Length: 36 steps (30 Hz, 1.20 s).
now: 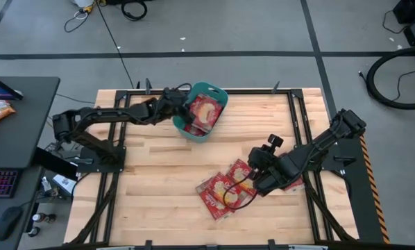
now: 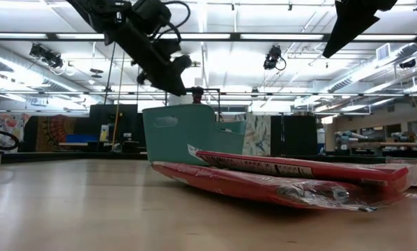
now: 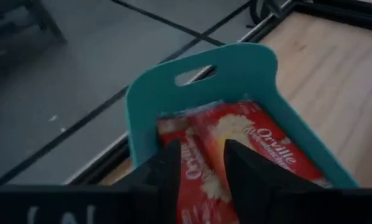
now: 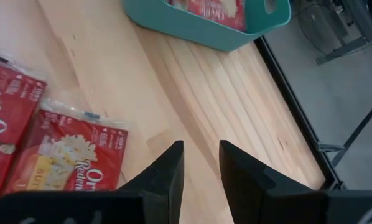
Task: Sort popcorn bags into baskets
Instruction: Put the popcorn bag into the green bin
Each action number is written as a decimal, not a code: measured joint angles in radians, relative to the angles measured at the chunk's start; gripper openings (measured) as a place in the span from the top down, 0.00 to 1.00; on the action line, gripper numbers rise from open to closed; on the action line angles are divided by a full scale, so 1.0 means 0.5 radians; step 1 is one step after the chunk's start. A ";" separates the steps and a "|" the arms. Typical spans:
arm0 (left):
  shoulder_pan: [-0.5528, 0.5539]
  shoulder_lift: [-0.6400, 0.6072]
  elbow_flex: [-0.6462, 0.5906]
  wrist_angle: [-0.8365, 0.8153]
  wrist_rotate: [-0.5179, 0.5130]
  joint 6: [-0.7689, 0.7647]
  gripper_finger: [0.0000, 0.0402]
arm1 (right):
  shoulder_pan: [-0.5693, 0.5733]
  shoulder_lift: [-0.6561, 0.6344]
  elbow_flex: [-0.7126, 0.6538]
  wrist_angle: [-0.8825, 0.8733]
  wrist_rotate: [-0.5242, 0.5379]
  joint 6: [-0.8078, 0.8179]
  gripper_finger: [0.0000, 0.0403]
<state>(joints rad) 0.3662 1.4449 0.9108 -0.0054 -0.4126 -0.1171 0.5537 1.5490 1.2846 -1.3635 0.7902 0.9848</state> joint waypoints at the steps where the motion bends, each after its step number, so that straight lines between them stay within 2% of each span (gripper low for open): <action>1: -0.017 -0.020 0.000 -0.006 0.010 0.047 0.67 | 0.004 0.000 -0.001 0.015 -0.003 -0.002 0.74; 3: -0.076 -0.033 0.002 0.047 0.191 0.218 0.67 | 0.016 -0.001 -0.030 0.113 -0.023 -0.032 0.74; 8: -0.368 -0.025 0.001 0.104 0.967 0.619 0.67 | 0.025 0.000 -0.182 0.532 -0.216 -0.254 0.74; 10: -0.508 -0.008 0.001 0.119 1.083 0.693 0.67 | 0.024 0.000 -0.261 0.734 -0.374 -0.344 0.74; 14: -0.752 0.031 0.002 0.176 1.044 0.730 0.67 | 0.025 0.002 -0.426 1.096 -0.770 -0.539 0.74; 16: -0.844 0.061 -0.001 0.189 0.972 0.730 0.67 | 0.028 0.002 -0.479 1.211 -0.883 -0.532 0.73; 22: -0.993 0.227 0.000 0.401 0.748 0.729 0.67 | 0.072 0.064 -0.503 1.276 -0.904 -0.348 0.71; 27: -1.033 0.446 0.002 0.588 0.727 0.719 0.67 | 0.129 0.186 -0.486 1.210 -1.003 -0.348 0.71; 32: -1.031 0.533 -0.002 0.571 0.726 0.720 0.67 | 0.274 0.283 -0.486 1.048 -1.157 -0.284 0.71; 36: -1.020 0.540 -0.001 0.597 0.726 0.716 0.67 | 0.432 0.333 -0.485 1.037 -1.055 -0.198 0.71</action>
<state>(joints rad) -0.1440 1.7149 0.9104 0.2932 -0.0497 0.2412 0.7695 1.7154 1.0420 -0.8451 0.2629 0.8858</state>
